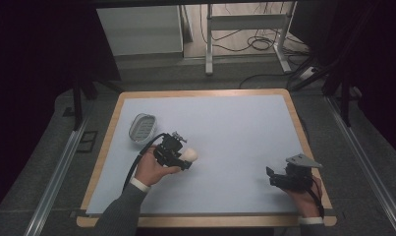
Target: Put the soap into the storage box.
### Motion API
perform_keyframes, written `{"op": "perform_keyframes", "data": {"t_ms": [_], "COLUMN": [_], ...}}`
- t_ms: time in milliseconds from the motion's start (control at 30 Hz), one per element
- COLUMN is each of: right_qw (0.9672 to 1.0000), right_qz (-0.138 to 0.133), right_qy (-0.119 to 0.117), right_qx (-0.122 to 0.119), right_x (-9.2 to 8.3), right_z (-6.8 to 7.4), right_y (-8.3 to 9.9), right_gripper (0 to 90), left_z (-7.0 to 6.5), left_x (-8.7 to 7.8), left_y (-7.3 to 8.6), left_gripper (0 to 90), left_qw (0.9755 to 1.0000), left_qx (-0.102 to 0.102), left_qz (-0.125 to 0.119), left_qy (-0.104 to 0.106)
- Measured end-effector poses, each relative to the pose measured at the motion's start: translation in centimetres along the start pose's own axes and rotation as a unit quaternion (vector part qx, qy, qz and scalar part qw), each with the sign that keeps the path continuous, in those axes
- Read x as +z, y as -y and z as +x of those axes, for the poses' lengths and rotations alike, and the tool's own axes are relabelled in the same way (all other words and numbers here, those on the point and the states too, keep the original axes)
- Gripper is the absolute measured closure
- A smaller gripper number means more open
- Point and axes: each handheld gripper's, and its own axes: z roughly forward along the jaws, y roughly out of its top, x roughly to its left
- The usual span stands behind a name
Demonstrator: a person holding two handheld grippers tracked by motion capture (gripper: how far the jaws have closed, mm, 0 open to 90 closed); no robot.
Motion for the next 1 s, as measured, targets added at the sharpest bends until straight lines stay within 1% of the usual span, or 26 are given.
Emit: {"op": "perform_keyframes", "data": {"t_ms": [200,467,567,1000], "right_qw": [1.0000,1.0000,1.0000,1.0000], "right_qz": [0.002,0.003,0.004,0.006], "right_qy": [0.001,0.002,0.002,0.003], "right_qx": [0.002,0.001,0.000,0.002], "right_x": [0.1,0.1,0.1,0.2], "right_z": [0.0,0.0,0.0,-0.1], "right_y": [0.1,0.1,0.1,0.2], "right_gripper": [9.9,9.9,9.9,9.9], "left_z": [1.2,3.3,3.8,5.4], "left_x": [-0.7,-2.2,-2.6,-3.5], "left_y": [0.1,0.4,0.4,0.5], "left_gripper": [49.6,49.6,49.6,49.6], "left_qw": [0.9999,0.9993,0.9989,0.9980], "left_qx": [-0.009,-0.031,-0.037,-0.050], "left_qz": [-0.005,-0.015,-0.019,-0.027], "left_qy": [-0.008,-0.015,-0.023,-0.026]}}
